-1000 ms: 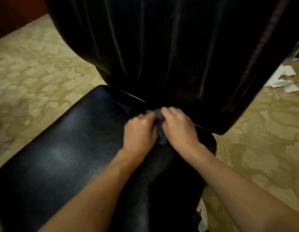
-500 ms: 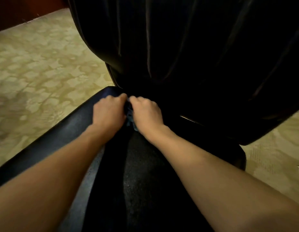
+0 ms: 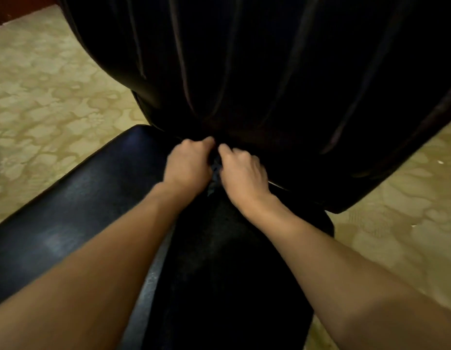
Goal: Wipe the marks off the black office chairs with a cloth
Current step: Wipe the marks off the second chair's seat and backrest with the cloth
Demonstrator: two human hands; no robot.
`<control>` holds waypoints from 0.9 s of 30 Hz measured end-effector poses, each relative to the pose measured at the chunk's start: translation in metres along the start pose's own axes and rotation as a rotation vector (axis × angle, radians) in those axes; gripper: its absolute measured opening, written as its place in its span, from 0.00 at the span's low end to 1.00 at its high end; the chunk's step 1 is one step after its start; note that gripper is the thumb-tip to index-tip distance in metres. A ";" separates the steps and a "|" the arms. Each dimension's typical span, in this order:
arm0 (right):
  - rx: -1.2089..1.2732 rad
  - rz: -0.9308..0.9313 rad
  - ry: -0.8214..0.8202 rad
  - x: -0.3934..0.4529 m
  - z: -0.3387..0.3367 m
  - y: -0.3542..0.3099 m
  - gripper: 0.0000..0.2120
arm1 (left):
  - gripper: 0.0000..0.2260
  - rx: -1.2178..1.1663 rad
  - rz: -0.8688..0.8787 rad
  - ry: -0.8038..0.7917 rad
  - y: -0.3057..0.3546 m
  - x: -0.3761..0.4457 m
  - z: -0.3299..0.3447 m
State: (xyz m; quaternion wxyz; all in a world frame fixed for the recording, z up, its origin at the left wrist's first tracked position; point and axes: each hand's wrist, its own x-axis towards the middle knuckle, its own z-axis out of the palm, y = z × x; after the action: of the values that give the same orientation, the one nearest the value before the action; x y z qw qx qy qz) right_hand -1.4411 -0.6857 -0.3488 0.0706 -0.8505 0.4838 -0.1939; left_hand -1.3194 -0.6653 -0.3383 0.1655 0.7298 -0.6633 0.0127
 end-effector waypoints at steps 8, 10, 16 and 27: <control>0.021 0.184 0.126 -0.096 -0.044 0.058 0.13 | 0.08 -0.178 0.203 -0.065 0.095 -0.049 0.012; 0.064 0.185 0.170 -0.122 -0.050 0.075 0.13 | 0.08 -0.199 0.241 -0.073 0.117 -0.064 0.014; 0.271 0.303 0.262 -0.185 -0.055 0.111 0.05 | 0.06 -0.250 0.258 -0.062 0.175 -0.098 0.019; 0.537 0.309 0.123 -0.243 -0.060 0.107 0.06 | 0.16 -0.079 0.355 -0.171 0.192 -0.156 -0.010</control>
State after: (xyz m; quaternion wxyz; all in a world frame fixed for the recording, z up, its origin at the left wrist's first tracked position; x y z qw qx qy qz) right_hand -1.6614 -0.5313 -0.3900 0.2919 -0.7045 0.5421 -0.3530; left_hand -1.5232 -0.5247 -0.3229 0.1322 0.5929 -0.7930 -0.0462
